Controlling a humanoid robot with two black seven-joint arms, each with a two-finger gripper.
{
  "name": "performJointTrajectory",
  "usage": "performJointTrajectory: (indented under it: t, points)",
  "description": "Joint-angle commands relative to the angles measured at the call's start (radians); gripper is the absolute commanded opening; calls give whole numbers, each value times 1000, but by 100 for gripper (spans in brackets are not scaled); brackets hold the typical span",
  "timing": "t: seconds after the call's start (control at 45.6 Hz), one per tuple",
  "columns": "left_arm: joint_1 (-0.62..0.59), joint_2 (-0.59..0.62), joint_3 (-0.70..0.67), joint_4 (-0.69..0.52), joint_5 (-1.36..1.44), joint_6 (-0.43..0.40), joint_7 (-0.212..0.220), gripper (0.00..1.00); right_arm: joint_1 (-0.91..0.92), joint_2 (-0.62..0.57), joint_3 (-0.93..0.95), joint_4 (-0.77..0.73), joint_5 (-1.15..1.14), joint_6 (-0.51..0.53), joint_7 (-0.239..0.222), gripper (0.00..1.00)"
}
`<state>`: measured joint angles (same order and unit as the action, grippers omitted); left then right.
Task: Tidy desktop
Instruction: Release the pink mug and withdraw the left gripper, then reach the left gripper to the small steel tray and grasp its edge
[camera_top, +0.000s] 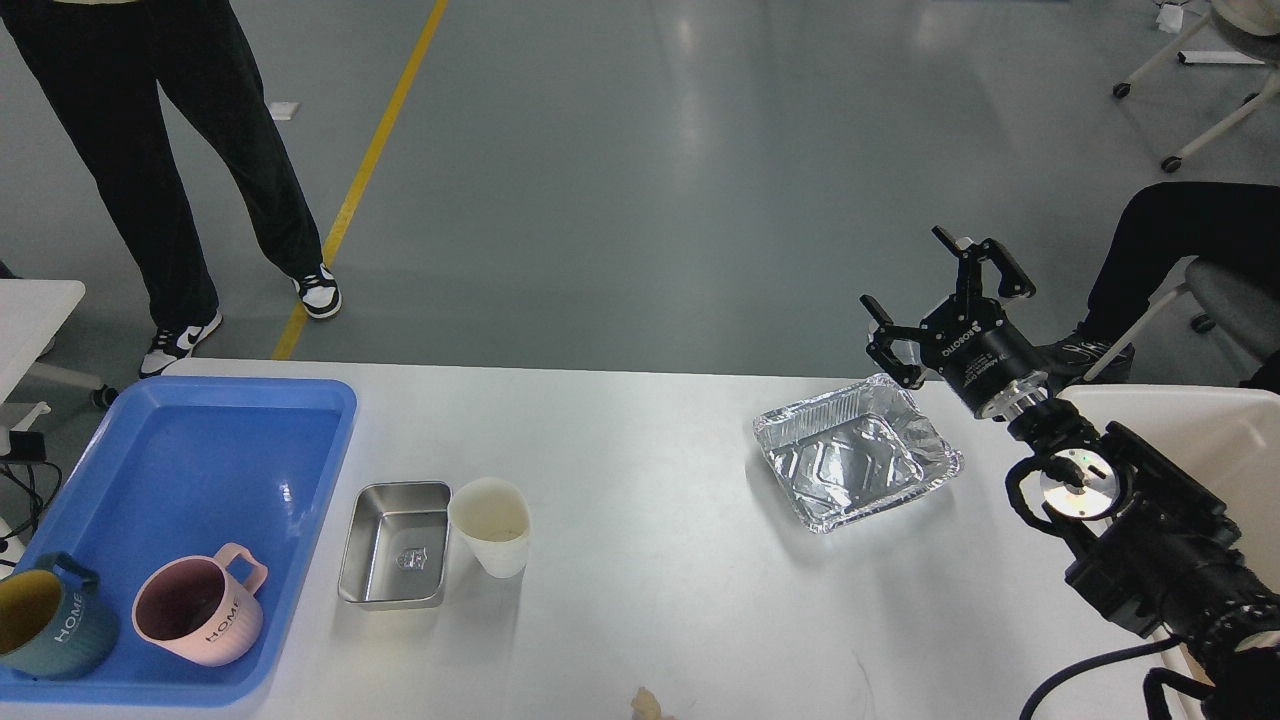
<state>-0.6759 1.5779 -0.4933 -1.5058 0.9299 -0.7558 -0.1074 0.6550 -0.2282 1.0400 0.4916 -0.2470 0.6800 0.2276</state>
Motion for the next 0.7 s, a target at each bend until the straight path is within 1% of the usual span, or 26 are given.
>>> performJointTrajectory:
  t: [0.0,0.044,0.11,0.175,0.263,0.351,0.46,0.592,0.679]
  points:
    - [-1,-185,4,-5,1,165,173,91,0,1,0,13,0,-2,-1,100]
    - [1,-260,4,-8,1,213,241,91,0,1,0,19,0,-2,-1,100]
    - [2,-370,9,-8,9,279,313,91,0,1,0,24,0,-4,-1,100]
    - [6,-467,10,-8,41,337,367,91,0,1,0,24,0,-4,-1,100]
    - [15,-573,12,-5,119,365,425,91,-1,-2,0,24,0,-4,-1,100]
    - [44,-645,16,-1,185,369,457,91,-5,-3,0,24,0,-4,-1,100]
    - [79,-687,19,9,253,401,486,91,-6,-8,0,24,0,-2,-1,100]
    - [113,-739,19,56,265,444,502,90,-11,-11,0,24,0,0,-1,100]
    - [119,-768,21,87,290,463,502,90,-11,-11,0,24,0,1,-1,100]
